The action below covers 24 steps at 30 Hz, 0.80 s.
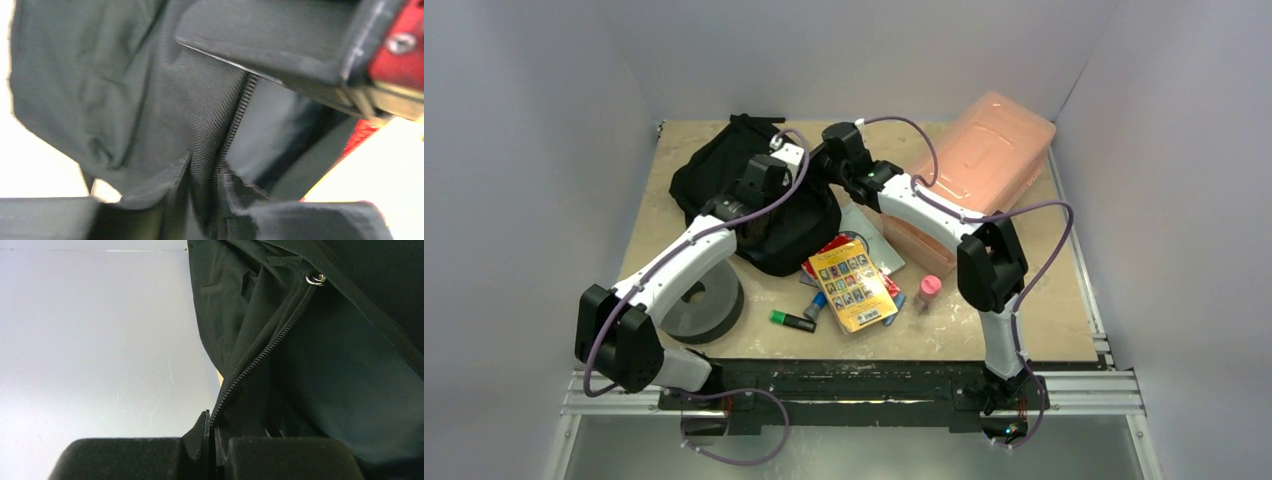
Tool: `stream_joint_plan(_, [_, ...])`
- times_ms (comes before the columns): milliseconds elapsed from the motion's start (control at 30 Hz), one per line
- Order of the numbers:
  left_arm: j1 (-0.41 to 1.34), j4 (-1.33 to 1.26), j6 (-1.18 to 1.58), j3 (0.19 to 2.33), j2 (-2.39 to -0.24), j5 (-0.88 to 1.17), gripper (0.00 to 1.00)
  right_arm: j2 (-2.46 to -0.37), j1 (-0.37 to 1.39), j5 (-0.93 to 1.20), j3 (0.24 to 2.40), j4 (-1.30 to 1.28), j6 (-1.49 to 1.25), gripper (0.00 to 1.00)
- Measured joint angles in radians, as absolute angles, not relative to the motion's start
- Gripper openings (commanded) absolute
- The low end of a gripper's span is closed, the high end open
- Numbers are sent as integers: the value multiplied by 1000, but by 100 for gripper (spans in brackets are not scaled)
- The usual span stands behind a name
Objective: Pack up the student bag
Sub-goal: Unzip the student bag at the center of the board, then pick up the book from the center of the board.
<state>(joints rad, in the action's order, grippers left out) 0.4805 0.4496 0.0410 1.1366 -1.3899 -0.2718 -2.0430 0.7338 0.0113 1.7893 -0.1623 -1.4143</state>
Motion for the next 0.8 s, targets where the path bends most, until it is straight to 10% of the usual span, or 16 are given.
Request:
stream_joint_plan(133, [480,505,52,1202,-1436,-396,0,-2041,736,2,1789,-175,-1390,57])
stream_joint_plan(300, [477,587,71,1333,-1479,-481,0,-1971,739,-32,1761,-213,-1255,91])
stream_joint_plan(800, [478,688,206,1406,-1493,-547,0,-1234,873,-25,1108,-266,-921,90])
